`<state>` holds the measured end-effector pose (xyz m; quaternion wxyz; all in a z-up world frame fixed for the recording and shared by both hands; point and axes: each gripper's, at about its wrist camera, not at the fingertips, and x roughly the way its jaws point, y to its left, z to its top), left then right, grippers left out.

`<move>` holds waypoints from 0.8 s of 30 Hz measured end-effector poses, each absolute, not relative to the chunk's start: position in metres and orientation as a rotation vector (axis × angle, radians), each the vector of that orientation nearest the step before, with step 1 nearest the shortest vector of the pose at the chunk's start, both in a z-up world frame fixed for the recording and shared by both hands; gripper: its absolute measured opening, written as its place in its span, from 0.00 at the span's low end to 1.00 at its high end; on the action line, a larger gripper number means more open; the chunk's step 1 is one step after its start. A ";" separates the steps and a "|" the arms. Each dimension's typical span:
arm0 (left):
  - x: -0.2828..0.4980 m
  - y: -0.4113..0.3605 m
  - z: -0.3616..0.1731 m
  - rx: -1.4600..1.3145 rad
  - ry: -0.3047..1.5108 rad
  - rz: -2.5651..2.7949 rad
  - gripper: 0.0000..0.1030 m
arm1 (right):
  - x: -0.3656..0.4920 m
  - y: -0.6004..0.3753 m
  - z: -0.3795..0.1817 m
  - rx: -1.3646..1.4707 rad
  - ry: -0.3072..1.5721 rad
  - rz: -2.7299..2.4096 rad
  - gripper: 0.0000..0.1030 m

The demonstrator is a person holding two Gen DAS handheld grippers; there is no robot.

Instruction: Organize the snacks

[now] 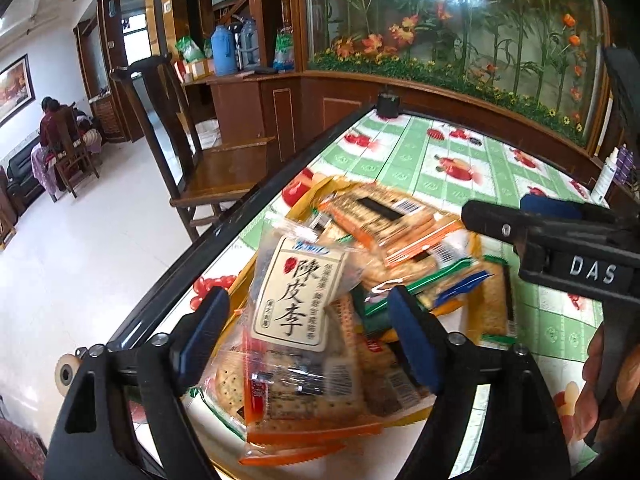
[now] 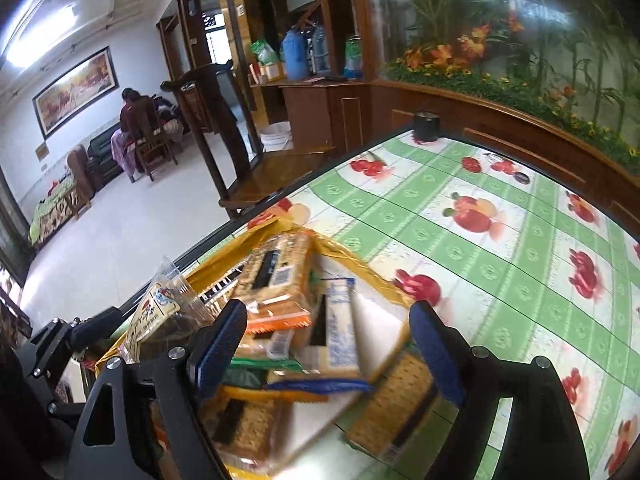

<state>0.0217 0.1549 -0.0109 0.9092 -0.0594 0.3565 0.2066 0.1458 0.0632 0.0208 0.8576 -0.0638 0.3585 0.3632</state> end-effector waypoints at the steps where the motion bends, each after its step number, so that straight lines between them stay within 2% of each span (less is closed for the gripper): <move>1: 0.021 0.153 -0.009 -0.120 0.729 0.424 0.80 | 0.145 0.057 0.022 -0.124 0.751 0.759 0.83; 5: 0.021 0.142 -0.003 -0.104 0.717 0.409 0.80 | 0.142 0.040 0.024 -0.104 0.744 0.741 0.86; 7: 0.022 0.138 -0.002 -0.098 0.715 0.403 0.80 | 0.140 0.034 0.024 -0.094 0.742 0.731 0.99; 17: 0.008 0.124 0.008 -0.077 0.673 0.406 0.80 | 0.116 0.012 0.027 -0.097 0.719 0.746 1.00; 24: -0.013 0.125 0.013 -0.071 0.626 0.416 0.80 | 0.090 -0.012 0.039 -0.098 0.639 0.757 1.00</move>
